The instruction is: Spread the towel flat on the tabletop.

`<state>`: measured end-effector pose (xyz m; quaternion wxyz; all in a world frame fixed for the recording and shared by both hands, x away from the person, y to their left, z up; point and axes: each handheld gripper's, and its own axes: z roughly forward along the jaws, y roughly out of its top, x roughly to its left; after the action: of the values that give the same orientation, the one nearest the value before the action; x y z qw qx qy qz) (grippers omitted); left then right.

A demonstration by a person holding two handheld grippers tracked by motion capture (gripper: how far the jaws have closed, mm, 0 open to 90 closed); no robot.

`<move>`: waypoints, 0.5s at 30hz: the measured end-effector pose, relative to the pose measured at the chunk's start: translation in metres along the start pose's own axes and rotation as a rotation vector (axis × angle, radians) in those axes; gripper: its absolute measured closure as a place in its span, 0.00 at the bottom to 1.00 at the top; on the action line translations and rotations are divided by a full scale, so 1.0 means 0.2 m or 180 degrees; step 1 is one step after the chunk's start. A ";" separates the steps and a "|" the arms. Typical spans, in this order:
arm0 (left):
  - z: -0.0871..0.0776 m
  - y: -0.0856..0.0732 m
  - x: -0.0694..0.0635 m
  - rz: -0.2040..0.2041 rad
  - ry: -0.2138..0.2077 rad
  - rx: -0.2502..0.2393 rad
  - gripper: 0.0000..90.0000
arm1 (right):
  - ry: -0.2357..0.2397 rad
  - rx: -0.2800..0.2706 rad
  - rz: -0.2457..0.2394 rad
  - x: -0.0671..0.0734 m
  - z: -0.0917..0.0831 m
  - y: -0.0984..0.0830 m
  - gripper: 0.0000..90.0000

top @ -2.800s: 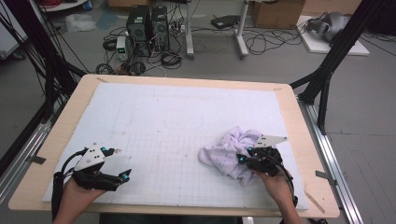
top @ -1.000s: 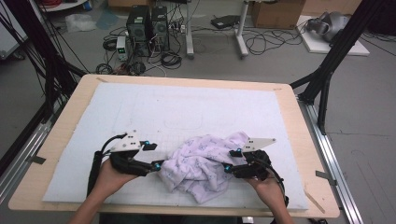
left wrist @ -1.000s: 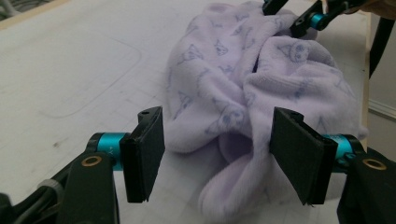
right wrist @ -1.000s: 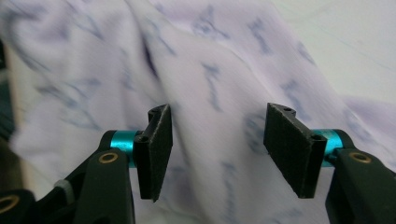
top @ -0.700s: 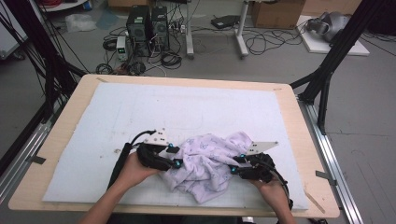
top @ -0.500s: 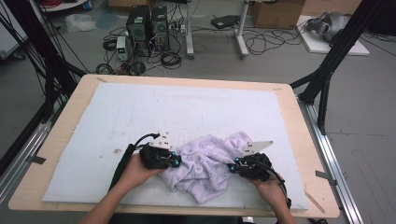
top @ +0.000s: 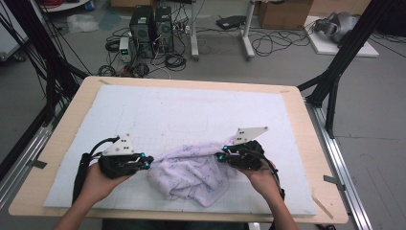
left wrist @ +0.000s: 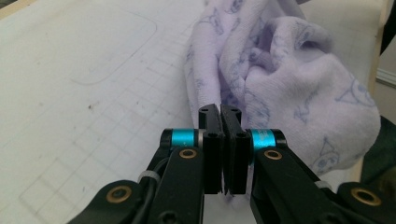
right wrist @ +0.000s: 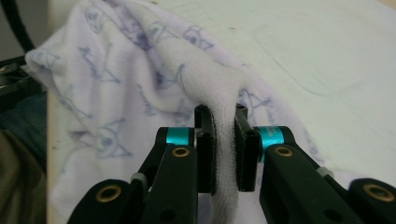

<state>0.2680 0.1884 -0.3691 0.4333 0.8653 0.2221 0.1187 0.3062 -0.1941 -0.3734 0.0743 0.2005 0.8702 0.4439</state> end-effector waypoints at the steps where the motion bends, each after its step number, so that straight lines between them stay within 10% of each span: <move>1: -0.02 -0.01 -0.02 0.0008 0.0015 0.0005 0.97 | 0.0053 0.0006 -0.0036 0.02 0.01 0.01 0.91; 10: -0.10 -0.16 -0.15 0.0030 -0.0085 0.0094 0.96 | 0.0362 0.0177 -0.0088 0.19 0.07 -0.13 0.89; 15: -0.08 -0.10 -0.13 0.0052 -0.0120 -0.0060 0.73 | 0.0365 -0.0023 -0.0003 0.16 -0.02 -0.13 0.73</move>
<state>0.2340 0.1971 -0.3758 0.4446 0.8651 0.2057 0.1080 0.2678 -0.1973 -0.3891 0.0252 0.1741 0.8715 0.4578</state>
